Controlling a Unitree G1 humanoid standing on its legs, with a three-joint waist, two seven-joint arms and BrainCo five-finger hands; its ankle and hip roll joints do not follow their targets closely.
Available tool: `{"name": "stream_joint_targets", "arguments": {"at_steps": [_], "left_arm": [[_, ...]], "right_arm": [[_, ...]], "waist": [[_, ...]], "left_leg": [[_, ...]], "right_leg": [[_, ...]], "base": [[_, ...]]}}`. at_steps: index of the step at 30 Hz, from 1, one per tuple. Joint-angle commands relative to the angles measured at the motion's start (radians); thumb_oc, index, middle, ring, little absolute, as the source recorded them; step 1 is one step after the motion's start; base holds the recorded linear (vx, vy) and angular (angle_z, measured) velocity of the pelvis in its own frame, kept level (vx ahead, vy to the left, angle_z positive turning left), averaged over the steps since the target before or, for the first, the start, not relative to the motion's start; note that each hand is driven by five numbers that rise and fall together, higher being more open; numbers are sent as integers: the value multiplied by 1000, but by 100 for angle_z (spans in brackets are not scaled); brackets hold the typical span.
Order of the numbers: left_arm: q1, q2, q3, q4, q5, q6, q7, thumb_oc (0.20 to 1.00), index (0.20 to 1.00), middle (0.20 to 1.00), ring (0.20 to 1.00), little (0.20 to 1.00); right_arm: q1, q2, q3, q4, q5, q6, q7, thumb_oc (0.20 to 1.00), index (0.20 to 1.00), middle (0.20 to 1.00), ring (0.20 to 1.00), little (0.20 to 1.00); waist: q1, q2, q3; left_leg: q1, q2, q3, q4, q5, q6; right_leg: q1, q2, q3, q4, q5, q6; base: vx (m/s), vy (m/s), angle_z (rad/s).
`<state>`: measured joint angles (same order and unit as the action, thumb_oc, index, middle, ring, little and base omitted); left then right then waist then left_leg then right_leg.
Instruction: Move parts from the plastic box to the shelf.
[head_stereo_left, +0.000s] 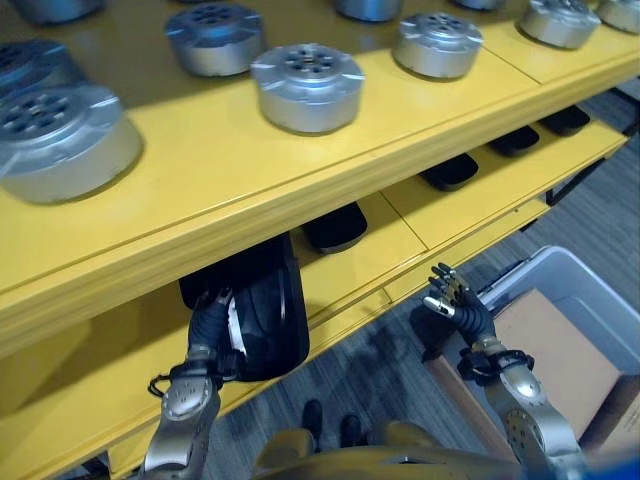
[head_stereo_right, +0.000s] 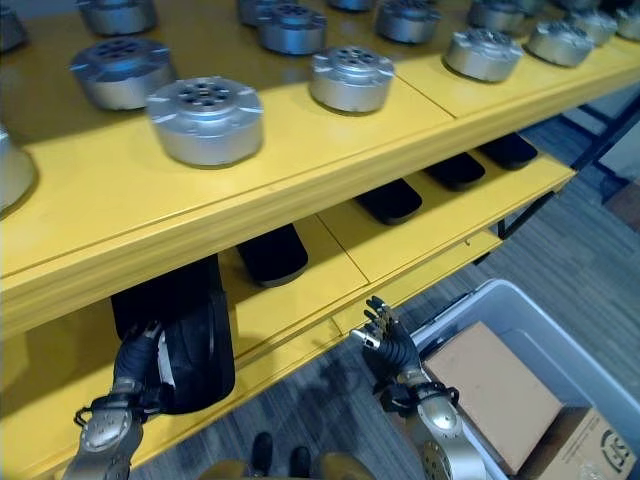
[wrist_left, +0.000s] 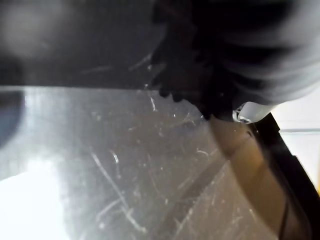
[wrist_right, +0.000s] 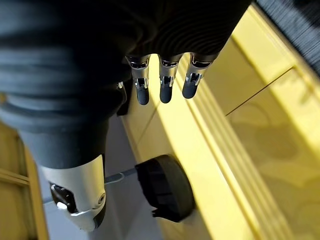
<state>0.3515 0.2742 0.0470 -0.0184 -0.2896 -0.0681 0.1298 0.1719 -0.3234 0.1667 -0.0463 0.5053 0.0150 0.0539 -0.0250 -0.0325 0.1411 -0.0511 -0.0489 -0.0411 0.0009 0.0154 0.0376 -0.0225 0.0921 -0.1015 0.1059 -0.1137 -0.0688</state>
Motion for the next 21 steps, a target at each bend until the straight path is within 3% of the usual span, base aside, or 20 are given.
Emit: {"name": "stream_joint_targets", "arguments": {"at_steps": [1, 6, 10, 12, 15, 19, 21], "left_arm": [[-8, 30, 63, -81, -42, -62, 2, 200, 200, 200, 200, 200], [-1, 29, 50, -84, -49, -55, -11, 200, 200, 200, 200, 200], [-12, 23, 42, -90, -53, -59, -20, 200, 200, 200, 200, 200], [-30, 27, 54, -109, -49, -63, -13, 200, 200, 200, 200, 200], [-43, 19, 62, -118, -51, -67, 6, 200, 200, 200, 200, 200], [-72, 17, 60, -128, -60, -73, 37, 200, 200, 200, 200, 200], [-92, 19, 52, -127, -65, -73, 45, 200, 200, 200, 200, 200]], "right_arm": [[-24, -9, -37, -36, 39, -40, 1, 1000, 1000, 1000, 1000, 1000], [-24, -20, -46, -54, 48, -47, -1, 1000, 1000, 1000, 1000, 1000], [-19, -34, -70, -67, 57, -58, -9, 1000, 1000, 1000, 1000, 1000], [-29, -27, -71, -63, 65, -63, -22, 1000, 1000, 1000, 1000, 1000], [-18, -17, -67, -62, 81, -62, -25, 1000, 1000, 1000, 1000, 1000], [-12, -12, -77, -49, 91, -67, -47, 1000, 1000, 1000, 1000, 1000], [-2, -17, -103, -46, 97, -77, -68, 1000, 1000, 1000, 1000, 1000]], "waist": [[20, -7, -27], [19, 4, -14], [19, 23, 26], [6, 19, 29], [-8, 19, 17], [-40, 60, -3], [-57, 88, -2]], "left_leg": [[42, 6, 25, -50, -18, -15], [4, -1, 6, 13, -19, -29], [-74, -27, 22, 155, -25, -72], [-32, 47, 104, 244, -114, -63], [28, 149, 106, 239, -101, -74], [99, 328, 106, 107, 43, -133], [78, 401, 157, 17, 130, -180]], "right_leg": [[16, -72, -35, -41, 3, 134], [36, -77, -64, -68, 3, 121], [39, -102, -129, -67, -5, 103], [17, -142, -164, -34, -4, 100], [14, -161, -191, -14, -19, 93], [-27, -195, -237, 57, -61, 106], [-54, -250, -276, 138, -77, 120]], "base": [[-34, -61, -1], [-107, -81, 25], [-213, -56, 59], [-241, -23, 116], [-78, 22, 58], [-40, 141, 47], [1, 266, 76]]}}
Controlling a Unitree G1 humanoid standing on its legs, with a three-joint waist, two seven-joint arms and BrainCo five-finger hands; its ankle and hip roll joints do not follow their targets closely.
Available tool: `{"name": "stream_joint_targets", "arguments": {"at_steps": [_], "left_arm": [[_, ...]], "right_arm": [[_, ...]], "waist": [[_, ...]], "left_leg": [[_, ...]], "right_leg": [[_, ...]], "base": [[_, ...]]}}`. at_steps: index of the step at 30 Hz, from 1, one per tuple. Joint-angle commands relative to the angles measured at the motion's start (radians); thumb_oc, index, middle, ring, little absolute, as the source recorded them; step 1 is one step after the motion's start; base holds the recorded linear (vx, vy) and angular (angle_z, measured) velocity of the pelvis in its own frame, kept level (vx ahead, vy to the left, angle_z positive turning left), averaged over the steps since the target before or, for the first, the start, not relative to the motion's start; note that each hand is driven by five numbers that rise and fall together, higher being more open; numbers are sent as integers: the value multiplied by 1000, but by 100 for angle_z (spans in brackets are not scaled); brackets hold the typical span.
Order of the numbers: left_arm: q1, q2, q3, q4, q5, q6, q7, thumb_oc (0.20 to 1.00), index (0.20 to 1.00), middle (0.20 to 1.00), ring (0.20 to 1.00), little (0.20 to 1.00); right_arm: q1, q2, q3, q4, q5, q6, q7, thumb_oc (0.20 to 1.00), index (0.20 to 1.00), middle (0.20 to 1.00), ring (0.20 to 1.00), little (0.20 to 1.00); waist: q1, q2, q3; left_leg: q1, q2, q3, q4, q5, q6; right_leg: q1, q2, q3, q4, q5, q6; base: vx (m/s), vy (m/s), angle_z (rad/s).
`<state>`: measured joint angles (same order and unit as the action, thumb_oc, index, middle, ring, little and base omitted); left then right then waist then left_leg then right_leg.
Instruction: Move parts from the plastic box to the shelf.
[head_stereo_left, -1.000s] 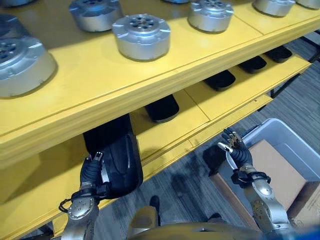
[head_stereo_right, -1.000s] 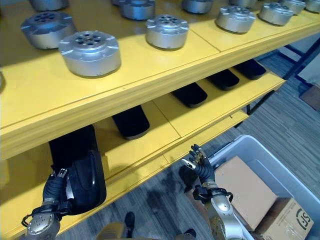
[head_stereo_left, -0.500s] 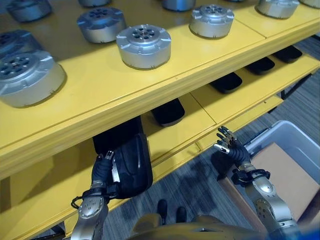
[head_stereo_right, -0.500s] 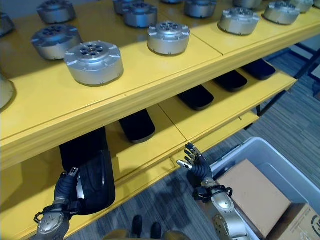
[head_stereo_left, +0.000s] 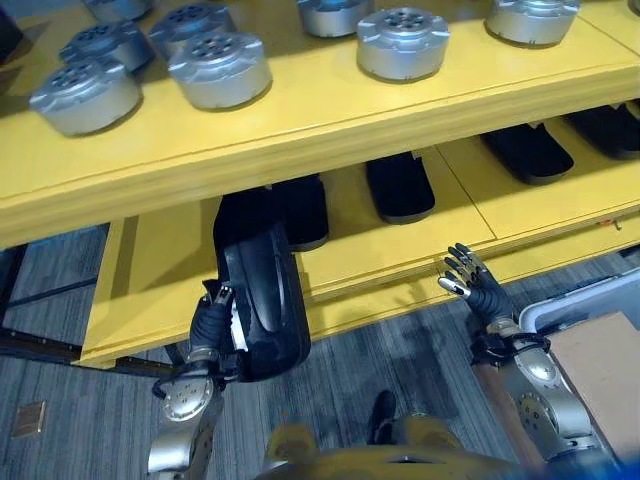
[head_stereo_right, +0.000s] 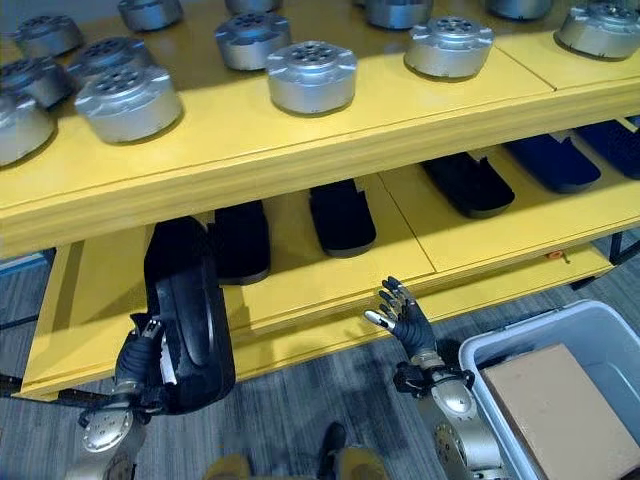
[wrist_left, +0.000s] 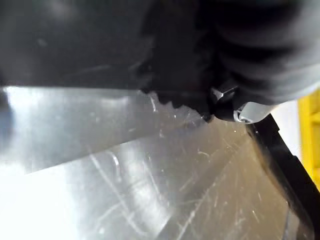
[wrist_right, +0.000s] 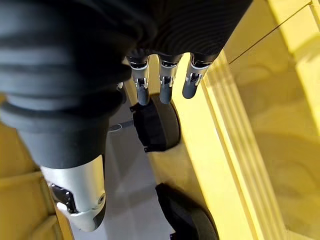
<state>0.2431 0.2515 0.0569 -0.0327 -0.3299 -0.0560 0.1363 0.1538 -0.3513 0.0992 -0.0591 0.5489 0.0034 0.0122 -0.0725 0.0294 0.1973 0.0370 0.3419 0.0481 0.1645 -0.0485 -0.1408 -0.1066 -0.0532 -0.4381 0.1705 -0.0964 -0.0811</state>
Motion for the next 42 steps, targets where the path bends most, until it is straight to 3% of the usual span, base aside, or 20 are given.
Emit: {"name": "stream_joint_targets", "arguments": {"at_steps": [1, 6, 7, 8, 13, 14, 24, 30, 34, 42], "left_arm": [[16, 41, 41, -112, -24, -84, 39, 200, 200, 200, 200, 200], [20, 44, 32, -104, -19, -84, 30, 200, 200, 200, 200, 200], [25, 47, 37, -103, -16, -83, 28, 200, 200, 200, 200, 200], [41, 57, 50, -109, -5, -84, 27, 200, 200, 200, 200, 200], [26, 77, 59, -115, 1, -83, 24, 200, 200, 200, 200, 200], [21, 83, 59, -116, 3, -82, 24, 200, 200, 200, 200, 200], [-133, 149, 10, -102, 27, -89, 50, 200, 200, 200, 200, 200], [-300, 177, -27, -45, 49, -104, 119, 200, 200, 200, 200, 200], [-473, 217, -32, 74, 81, -124, 250, 200, 200, 200, 200, 200], [-644, 270, -29, 209, 71, -140, 364, 200, 200, 200, 200, 200]], "right_arm": [[16, 10, -37, -34, 54, -66, -26, 1000, 1000, 1000, 1000, 1000], [31, 29, -57, -29, 59, -69, -31, 1000, 1000, 1000, 1000, 1000], [32, 31, -60, -30, 59, -68, -32, 1000, 1000, 1000, 1000, 1000], [40, 36, -57, -29, 52, -60, -20, 1000, 1000, 1000, 1000, 1000], [52, 42, -70, -29, 40, -49, -13, 1000, 1000, 1000, 1000, 1000], [53, 42, -70, -30, 39, -46, -10, 1000, 1000, 1000, 1000, 1000], [52, 36, -39, -43, 33, -29, 31, 1000, 1000, 1000, 1000, 1000], [14, 23, -10, -43, 43, -32, 27, 1000, 1000, 1000, 1000, 1000], [-43, 25, 31, -38, 69, -50, 4, 1000, 1000, 1000, 1000, 1000], [-49, 23, 59, -31, 93, -66, -11, 1000, 1000, 1000, 1000, 1000]], "waist": [[-11, 26, -58], [-9, 49, -55], [-7, 45, -52], [6, 34, -45], [12, 12, -35], [10, 9, -37], [-7, -39, -12], [-27, -64, 47], [-42, -84, 108], [-61, -101, 145]], "left_leg": [[-4, 7, 67, -154, 195, -5], [17, -6, 98, -204, 148, -26], [19, -16, 99, -200, 134, -25], [22, -46, 93, -180, 87, -12], [-5, -77, 100, -125, 44, 9], [3, -82, 95, -118, 17, 6], [-59, -123, 122, -15, -43, 34], [-184, -126, 119, 105, -77, 42], [-289, -125, 109, 197, -125, 55], [-409, -126, 101, 288, -143, 58]], "right_leg": [[28, -110, 60, 87, -107, 134], [26, -156, 40, 150, -109, 153], [32, -163, 38, 144, -102, 159], [51, -178, 49, 117, -78, 180], [66, -207, 37, 94, -40, 192], [76, -208, 50, 93, -55, 205], [70, -234, 73, 41, -4, 226], [-18, -249, 105, 72, 12, 229], [-133, -249, 156, 135, 14, 248], [-233, -264, 166, 194, 4, 237]], "base": [[17, 201, 90], [50, 174, 38], [145, 255, 43], [126, 203, 48], [76, 130, 6], [19, 115, 1], [48, 77, -10], [-70, 41, -13], [-64, 59, -15], [-67, 15, -3]]}}
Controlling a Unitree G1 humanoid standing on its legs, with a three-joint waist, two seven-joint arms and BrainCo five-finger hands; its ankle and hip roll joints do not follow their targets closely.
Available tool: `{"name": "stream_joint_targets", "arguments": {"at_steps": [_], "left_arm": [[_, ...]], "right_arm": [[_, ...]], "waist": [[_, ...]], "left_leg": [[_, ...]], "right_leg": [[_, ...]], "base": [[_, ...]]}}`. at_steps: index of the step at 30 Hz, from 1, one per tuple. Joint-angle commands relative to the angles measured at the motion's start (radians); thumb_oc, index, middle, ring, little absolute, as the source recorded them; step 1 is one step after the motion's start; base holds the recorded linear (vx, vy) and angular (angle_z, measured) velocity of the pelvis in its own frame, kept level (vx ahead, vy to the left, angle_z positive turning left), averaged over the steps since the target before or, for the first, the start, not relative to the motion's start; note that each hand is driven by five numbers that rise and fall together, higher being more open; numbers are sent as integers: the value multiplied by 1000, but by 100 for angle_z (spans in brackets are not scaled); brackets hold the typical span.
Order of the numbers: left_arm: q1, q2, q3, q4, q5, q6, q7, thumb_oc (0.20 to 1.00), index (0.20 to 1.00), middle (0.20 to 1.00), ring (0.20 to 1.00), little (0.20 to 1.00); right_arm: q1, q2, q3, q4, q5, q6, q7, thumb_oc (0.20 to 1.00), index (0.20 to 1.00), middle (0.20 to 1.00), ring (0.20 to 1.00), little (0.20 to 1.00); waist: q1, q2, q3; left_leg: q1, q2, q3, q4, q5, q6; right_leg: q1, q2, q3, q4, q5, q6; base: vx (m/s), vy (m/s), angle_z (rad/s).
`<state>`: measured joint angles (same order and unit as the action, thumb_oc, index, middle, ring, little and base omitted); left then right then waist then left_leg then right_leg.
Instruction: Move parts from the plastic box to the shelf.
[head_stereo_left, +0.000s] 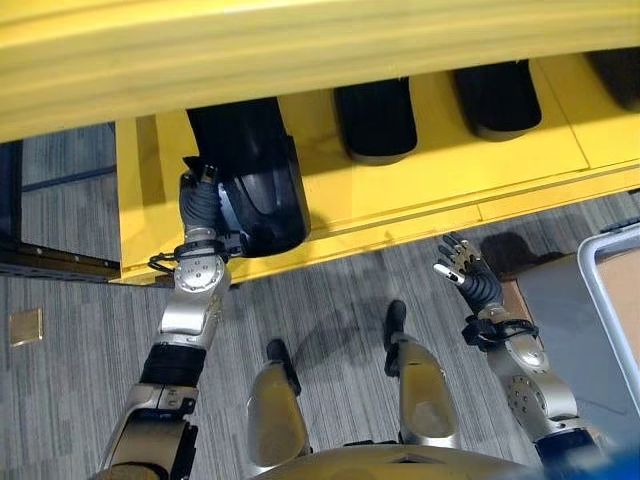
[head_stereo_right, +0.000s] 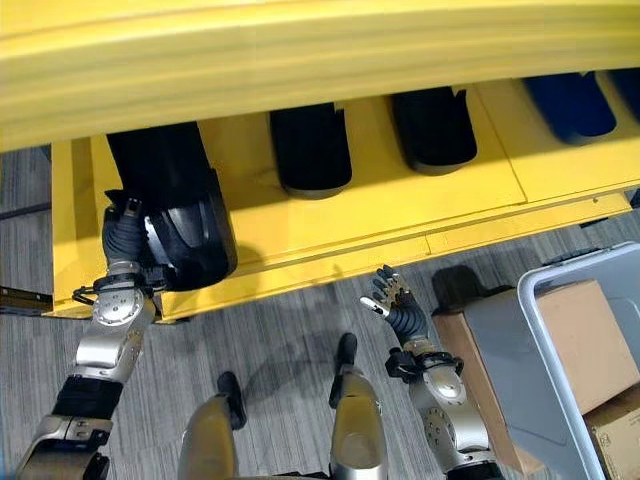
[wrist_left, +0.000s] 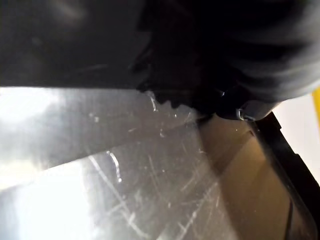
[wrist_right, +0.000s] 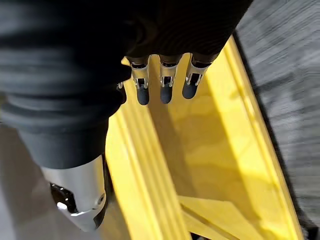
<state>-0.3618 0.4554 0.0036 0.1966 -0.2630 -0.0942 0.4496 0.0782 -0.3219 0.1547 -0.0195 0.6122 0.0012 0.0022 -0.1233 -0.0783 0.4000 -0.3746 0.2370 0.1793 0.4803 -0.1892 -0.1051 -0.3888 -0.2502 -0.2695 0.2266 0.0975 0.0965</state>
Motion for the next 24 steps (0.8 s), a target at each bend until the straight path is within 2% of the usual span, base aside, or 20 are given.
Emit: {"name": "stream_joint_targets", "arguments": {"at_steps": [1, 4, 13, 19, 24], "left_arm": [[-62, 82, 25, -3, -1, -102, 61, 200, 200, 200, 200, 200], [-168, 169, 22, 68, -10, -106, 100, 200, 200, 200, 200, 200], [-296, 288, -28, 153, 12, -82, 111, 200, 200, 200, 200, 200], [-373, 356, -73, 216, 14, -64, 97, 200, 200, 200, 200, 200], [-442, 383, -119, 284, -17, -67, 82, 200, 200, 200, 200, 200]], "right_arm": [[26, -9, 7, -72, 26, -65, -2, 1000, 1000, 1000, 1000, 1000], [18, -27, 21, -94, 28, -76, 12, 1000, 1000, 1000, 1000, 1000], [12, -44, 50, -95, 49, -82, 31, 1000, 1000, 1000, 1000, 1000], [26, -52, 54, -88, 55, -76, 40, 1000, 1000, 1000, 1000, 1000], [28, -56, 60, -77, 55, -75, 46, 1000, 1000, 1000, 1000, 1000]], "waist": [[-13, 6, -56], [-27, 6, -44], [-36, 7, -37], [-39, 7, -43], [-43, 6, -49]], "left_leg": [[-12, -20, -32, -10, -7, 22], [-91, -9, -43, 88, -41, 28], [-219, 3, -69, 234, -91, 46], [-289, 1, -87, 282, -103, 54], [-314, 0, -90, 297, -106, 59]], "right_leg": [[36, -70, 0, 151, -192, 59], [-47, -76, 24, 245, -220, 56], [-172, -83, 42, 387, -274, 49], [-232, -90, 42, 436, -293, 47], [-258, -92, 48, 450, -295, 46]], "base": [[-46, 25, -2], [-76, 28, -3], [-36, 15, -4], [-14, 7, 5], [0, 5, 2]]}}
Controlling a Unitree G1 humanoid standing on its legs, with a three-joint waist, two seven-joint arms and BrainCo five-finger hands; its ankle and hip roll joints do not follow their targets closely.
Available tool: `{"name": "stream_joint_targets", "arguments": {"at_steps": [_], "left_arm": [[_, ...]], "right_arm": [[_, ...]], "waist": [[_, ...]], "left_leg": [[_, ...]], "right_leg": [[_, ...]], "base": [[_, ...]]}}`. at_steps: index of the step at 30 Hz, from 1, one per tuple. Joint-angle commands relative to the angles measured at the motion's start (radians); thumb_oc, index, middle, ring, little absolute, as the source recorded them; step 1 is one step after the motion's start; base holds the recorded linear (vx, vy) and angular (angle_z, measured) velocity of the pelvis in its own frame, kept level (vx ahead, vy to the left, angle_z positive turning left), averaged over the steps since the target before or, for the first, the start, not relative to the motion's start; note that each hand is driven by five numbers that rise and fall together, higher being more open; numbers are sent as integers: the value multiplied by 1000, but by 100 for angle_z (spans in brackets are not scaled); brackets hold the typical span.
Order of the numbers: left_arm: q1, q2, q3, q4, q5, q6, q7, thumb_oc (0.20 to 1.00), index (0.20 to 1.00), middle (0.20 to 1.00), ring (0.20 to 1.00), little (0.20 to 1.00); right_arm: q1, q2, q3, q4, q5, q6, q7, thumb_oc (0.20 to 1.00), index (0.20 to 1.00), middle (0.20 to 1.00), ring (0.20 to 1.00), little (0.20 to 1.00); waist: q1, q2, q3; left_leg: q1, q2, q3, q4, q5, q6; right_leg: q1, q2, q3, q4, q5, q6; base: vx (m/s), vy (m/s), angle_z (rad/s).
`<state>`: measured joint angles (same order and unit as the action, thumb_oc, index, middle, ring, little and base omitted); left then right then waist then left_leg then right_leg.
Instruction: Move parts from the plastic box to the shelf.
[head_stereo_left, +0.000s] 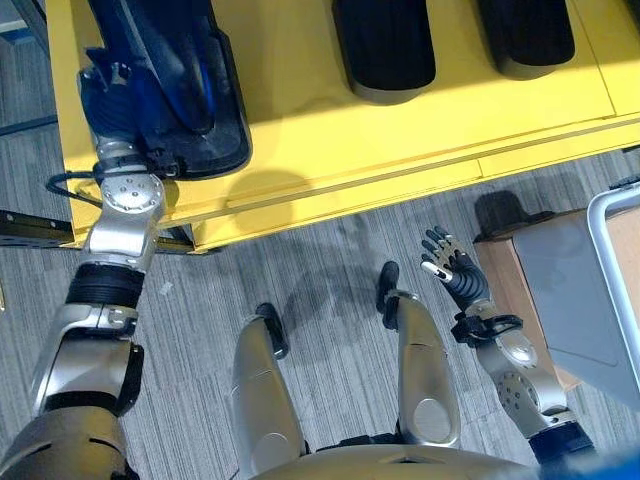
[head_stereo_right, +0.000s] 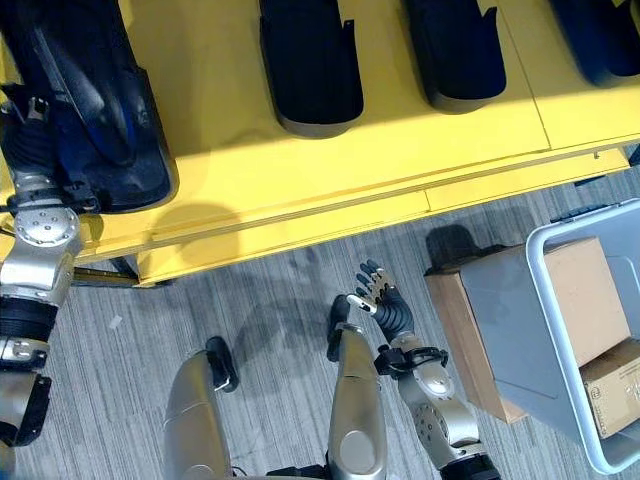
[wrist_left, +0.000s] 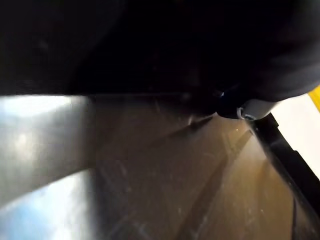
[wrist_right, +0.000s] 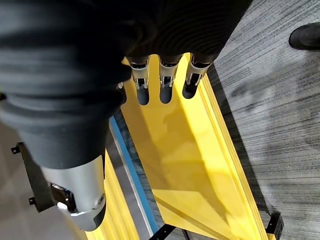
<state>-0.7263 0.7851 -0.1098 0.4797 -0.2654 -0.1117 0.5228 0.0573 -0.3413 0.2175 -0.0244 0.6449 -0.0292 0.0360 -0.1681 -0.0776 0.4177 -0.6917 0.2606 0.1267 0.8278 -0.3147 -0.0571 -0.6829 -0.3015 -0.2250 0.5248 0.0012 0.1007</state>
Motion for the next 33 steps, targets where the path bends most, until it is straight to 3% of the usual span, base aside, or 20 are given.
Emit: {"name": "stream_joint_targets", "arguments": {"at_steps": [1, 8, 17, 23, 33], "left_arm": [[-100, 57, -25, 25, -26, -47, 3, 200, 200, 200, 200, 200], [-231, 95, -126, 192, -69, -24, -46, 200, 200, 200, 200, 200], [-288, 67, -168, 307, -78, 2, -72, 200, 200, 200, 200, 200], [-296, 21, -148, 340, -201, -19, -93, 200, 200, 200, 200, 200], [-315, -15, -117, 428, -264, -9, -82, 200, 200, 200, 200, 200]], "right_arm": [[48, -39, 0, -69, 22, -44, 13, 1000, 1000, 1000, 1000, 1000], [53, -40, 7, -46, 16, -45, 16, 1000, 1000, 1000, 1000, 1000], [59, -45, 15, -35, 25, -49, 19, 1000, 1000, 1000, 1000, 1000], [59, -42, 18, -30, 20, -44, 15, 1000, 1000, 1000, 1000, 1000], [76, -43, 29, -31, 34, -43, 14, 1000, 1000, 1000, 1000, 1000]], "waist": [[0, 5, -68], [-12, 0, -74], [-23, 1, -87], [-30, -1, -90], [-41, -8, -101]], "left_leg": [[-3, -24, -38, -45, 18, 12], [-25, -27, -37, -41, 15, 21], [-28, -32, -28, -49, 13, 23], [-30, -30, -22, -43, 7, 25], [-39, -22, -18, -43, 6, 24]], "right_leg": [[31, -40, 4, 155, -198, 42], [14, -40, 6, 150, -191, 47], [-2, -38, 22, 141, -184, 48], [-8, -31, 31, 136, -180, 50], [-25, -23, 45, 135, -177, 46]], "base": [[0, 0, 0], [9, 24, -1], [9, 19, -2], [0, 0, 0], [8, 7, -6]]}}
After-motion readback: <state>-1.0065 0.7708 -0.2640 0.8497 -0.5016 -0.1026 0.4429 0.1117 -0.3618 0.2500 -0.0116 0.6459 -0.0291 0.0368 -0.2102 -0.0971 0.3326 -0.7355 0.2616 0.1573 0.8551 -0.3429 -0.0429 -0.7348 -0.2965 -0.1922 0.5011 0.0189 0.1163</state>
